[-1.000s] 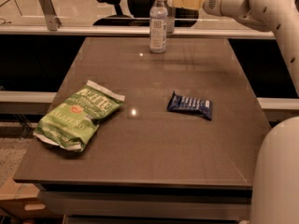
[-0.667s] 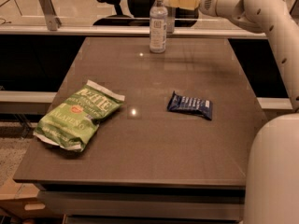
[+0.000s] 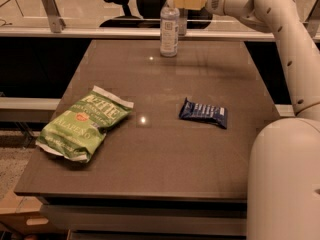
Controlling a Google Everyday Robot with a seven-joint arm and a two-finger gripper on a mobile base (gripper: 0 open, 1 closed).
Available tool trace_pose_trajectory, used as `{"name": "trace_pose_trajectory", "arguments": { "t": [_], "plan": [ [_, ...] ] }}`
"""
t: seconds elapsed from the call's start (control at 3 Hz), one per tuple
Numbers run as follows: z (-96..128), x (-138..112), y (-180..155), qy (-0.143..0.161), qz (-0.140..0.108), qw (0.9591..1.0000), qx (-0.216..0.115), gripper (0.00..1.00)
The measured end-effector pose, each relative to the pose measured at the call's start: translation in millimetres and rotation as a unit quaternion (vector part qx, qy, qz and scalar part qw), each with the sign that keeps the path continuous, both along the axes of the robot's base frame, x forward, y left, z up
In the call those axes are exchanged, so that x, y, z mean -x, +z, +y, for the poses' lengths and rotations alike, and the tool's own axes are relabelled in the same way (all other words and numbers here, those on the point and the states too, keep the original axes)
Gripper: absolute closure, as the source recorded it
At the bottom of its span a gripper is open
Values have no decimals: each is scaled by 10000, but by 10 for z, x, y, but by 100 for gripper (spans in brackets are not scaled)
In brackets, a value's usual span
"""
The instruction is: Move blue plastic bottle near rxbar blueberry
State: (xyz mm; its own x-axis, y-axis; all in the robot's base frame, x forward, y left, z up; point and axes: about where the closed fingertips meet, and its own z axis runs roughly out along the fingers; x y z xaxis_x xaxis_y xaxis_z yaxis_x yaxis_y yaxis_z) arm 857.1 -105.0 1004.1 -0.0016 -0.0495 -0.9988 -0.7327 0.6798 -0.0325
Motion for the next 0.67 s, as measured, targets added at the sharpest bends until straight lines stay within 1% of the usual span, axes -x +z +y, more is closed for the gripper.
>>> {"name": "trace_pose_trajectory", "arguments": {
  "t": [0.33, 0.67],
  "plan": [
    [118, -1, 0, 225, -121, 9996, 74, 0],
    [253, -5, -74, 470, -109, 9988, 27, 0]
  ]
}}
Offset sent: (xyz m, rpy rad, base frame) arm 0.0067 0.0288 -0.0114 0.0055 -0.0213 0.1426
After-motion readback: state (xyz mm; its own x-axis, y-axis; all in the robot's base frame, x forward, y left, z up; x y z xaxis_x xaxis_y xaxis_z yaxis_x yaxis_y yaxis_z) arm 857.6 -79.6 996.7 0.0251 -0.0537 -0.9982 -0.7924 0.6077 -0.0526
